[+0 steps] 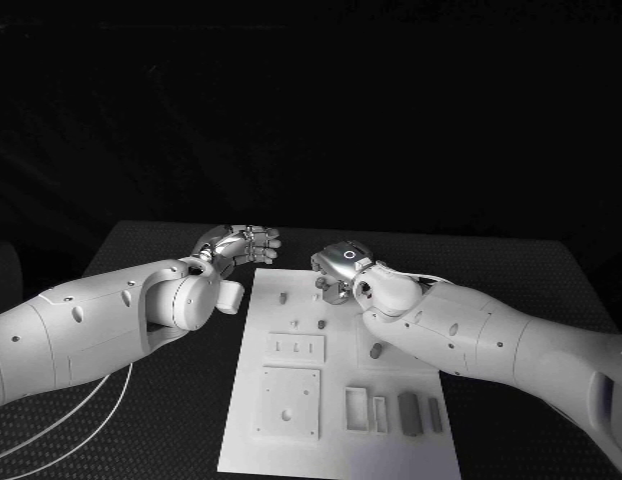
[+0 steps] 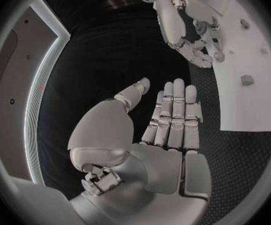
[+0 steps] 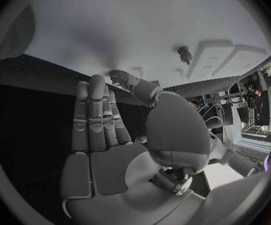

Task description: Assemble the parts on the task board

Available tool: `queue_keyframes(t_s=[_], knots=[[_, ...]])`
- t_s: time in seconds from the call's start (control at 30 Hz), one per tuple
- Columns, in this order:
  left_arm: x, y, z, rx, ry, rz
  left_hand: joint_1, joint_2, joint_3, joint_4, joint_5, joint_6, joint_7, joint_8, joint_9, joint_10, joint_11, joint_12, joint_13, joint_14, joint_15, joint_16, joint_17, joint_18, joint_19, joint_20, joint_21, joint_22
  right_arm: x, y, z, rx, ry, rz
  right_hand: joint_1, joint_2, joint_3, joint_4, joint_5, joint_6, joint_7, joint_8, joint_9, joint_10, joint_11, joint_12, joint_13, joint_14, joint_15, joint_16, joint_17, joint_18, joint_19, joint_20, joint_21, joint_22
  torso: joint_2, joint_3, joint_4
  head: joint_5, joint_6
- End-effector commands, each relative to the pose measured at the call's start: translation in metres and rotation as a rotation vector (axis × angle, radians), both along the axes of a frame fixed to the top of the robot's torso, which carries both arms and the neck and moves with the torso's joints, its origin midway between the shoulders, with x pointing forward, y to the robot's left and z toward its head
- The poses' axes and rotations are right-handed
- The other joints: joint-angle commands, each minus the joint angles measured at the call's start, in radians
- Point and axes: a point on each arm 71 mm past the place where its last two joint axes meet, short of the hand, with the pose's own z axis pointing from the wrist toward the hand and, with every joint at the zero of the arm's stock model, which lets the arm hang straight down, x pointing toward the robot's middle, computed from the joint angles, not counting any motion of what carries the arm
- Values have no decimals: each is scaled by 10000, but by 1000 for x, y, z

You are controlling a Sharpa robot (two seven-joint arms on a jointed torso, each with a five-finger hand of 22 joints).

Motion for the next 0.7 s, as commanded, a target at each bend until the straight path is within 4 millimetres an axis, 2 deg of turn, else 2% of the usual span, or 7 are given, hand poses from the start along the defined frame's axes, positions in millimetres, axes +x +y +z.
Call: queue_keyframes(t_s=[0.03,0.2,0.4,0.53,0.7], knots=[[0,0,2,-30,-88,14,-97,-42,17,-30,-23,-80,14,-55,-10,-49,8,-34,-5,-46,23,-33,11,147,-58,-4,51,217,-2,-1,1,141,-5,107,-13,-147,11,58,-46,-71,6,-44,-12,-60,-7,25,-21,6,65,2,-18,65,-54,29,-18,1,4,3,-9,13,14],[0,4,3,-11,-115,81,-94,-43,21,-34,-22,-81,13,-55,-10,-49,7,-36,-5,-46,23,-34,13,148,-60,-4,53,216,-6,-10,6,434,-142,217,-2,-202,49,87,-50,-44,9,-19,-11,-31,-16,51,-59,26,57,37,-32,65,-34,28,1,13,4,13,-34,-10,45],[0,10,4,-39,-220,28,-106,-64,19,-38,-28,-76,-1,-51,-9,-44,-4,-38,-3,-52,27,-40,16,144,-68,1,58,215,-11,-25,26,1435,-42,572,-24,-284,71,138,-43,17,-17,32,-5,58,-39,80,-110,77,35,111,-44,65,20,10,47,40,-7,20,-108,-17,155],[1,13,5,-22,-271,96,-160,-129,20,-26,-33,-53,62,-39,-5,60,49,1,26,-63,35,-55,29,145,-92,6,75,212,-13,-48,39,1812,585,727,-145,-256,-92,139,-19,151,-49,109,-6,238,-85,131,-148,161,-10,238,-47,65,90,-20,139,101,-33,64,-237,62,204],[4,15,4,8,-289,173,-162,-129,23,-25,-34,-46,55,-34,-4,66,43,2,27,-63,37,-56,31,145,-95,8,77,211,-12,-79,47,1854,1343,702,-244,-225,-236,115,-9,199,-69,132,-21,315,-105,136,-179,156,-22,296,-56,65,93,-34,171,131,-74,95,-329,26,231]])
